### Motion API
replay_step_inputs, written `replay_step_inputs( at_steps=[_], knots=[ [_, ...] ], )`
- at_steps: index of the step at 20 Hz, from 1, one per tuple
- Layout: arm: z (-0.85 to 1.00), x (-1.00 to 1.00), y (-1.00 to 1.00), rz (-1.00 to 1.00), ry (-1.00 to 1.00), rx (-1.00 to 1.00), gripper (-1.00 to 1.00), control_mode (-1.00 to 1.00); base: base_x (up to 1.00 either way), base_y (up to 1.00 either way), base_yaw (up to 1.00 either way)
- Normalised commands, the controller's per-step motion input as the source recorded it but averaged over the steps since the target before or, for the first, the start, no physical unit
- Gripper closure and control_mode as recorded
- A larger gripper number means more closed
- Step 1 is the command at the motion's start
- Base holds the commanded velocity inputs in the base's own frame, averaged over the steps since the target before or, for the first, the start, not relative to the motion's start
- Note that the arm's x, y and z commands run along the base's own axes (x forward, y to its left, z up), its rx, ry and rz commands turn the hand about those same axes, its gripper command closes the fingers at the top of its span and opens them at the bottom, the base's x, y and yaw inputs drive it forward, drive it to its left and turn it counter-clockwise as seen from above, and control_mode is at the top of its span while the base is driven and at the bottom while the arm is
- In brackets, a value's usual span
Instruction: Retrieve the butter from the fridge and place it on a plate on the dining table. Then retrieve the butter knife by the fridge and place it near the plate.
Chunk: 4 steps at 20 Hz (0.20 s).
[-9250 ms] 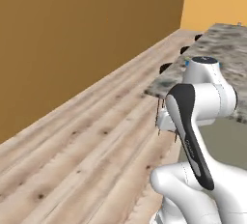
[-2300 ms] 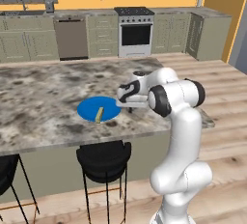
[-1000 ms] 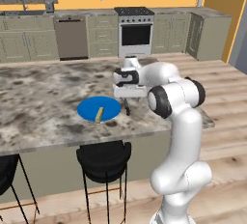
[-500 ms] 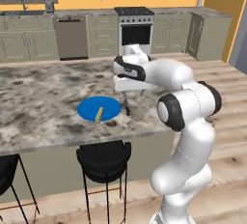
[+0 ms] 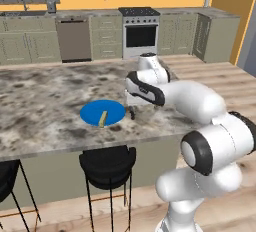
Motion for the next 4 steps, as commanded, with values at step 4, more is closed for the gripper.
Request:
replay_step_inputs(
  at_steps=[4],
  knots=[
    [-0.26, -0.87, -0.19, 0.07, -0.12, 0.02, -1.0, -1.0, 0.0, 0.0, 0.0]
  ],
)
